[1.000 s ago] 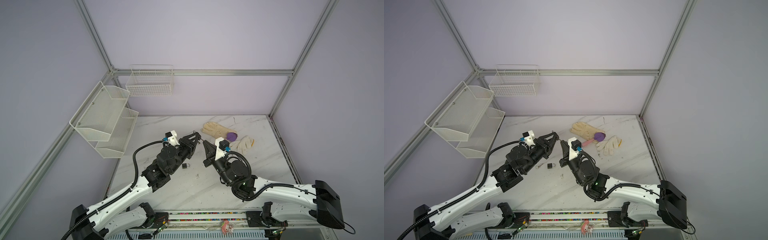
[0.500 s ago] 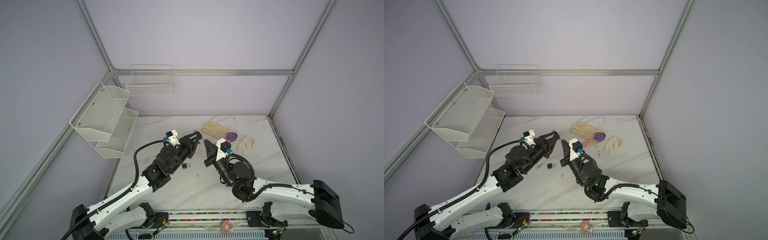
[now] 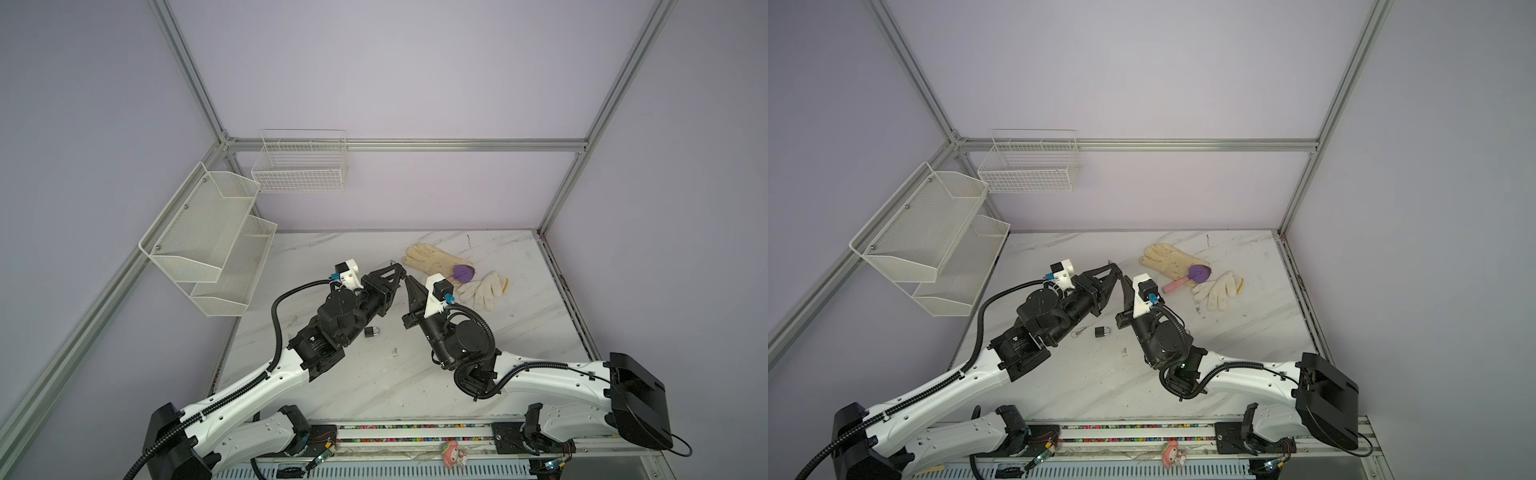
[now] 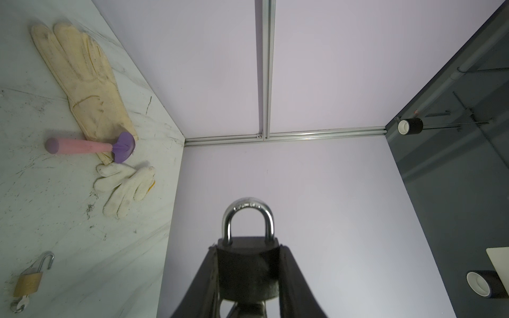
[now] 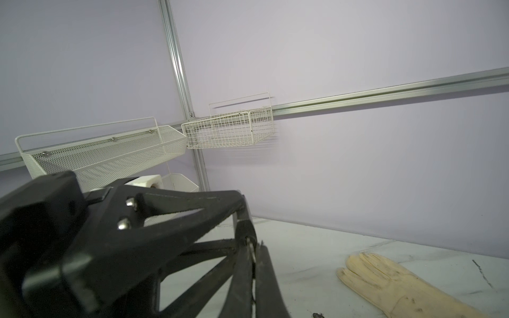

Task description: Unlock with the key

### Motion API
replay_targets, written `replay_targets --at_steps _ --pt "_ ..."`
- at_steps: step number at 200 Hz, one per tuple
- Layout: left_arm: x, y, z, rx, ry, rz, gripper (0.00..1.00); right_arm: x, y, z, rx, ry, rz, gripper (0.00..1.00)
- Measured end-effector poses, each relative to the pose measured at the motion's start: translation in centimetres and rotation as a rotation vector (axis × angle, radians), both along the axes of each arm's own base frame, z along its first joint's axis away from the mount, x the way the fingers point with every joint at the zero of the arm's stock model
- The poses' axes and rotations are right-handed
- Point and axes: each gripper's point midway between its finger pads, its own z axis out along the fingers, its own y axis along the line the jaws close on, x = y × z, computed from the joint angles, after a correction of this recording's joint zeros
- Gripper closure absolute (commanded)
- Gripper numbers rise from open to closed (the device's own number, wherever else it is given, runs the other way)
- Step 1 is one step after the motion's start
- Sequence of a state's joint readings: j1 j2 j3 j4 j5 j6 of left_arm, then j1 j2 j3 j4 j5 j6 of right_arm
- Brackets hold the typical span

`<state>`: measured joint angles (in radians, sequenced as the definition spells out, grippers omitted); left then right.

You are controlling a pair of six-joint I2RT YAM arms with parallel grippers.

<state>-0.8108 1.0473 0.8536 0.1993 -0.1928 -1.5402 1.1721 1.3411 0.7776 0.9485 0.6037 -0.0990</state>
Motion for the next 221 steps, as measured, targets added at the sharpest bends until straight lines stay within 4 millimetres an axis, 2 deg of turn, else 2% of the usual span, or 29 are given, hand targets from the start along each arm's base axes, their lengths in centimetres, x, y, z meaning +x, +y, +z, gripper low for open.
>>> replay_targets --at_steps 74,149,187,221 --pt "1.1 0.0 2.2 0.001 -0.044 0.047 1.00 1.2 0.4 2.2 0.132 0.047 -0.013 1.00" --pt "0.4 0.1 2.9 -0.031 -0.046 0.033 1.00 0.5 0.0 3.3 0.410 0.292 0.145 1.00" --pt "0.1 0.2 2.7 -0.025 -0.036 0.029 1.00 0.2 -0.1 2.9 0.522 0.414 0.206 1.00" --pt "0.1 0.2 2.1 -0.011 -0.018 0.028 1.00 0.2 -0.1 2.2 0.510 0.446 0.199 1.00"
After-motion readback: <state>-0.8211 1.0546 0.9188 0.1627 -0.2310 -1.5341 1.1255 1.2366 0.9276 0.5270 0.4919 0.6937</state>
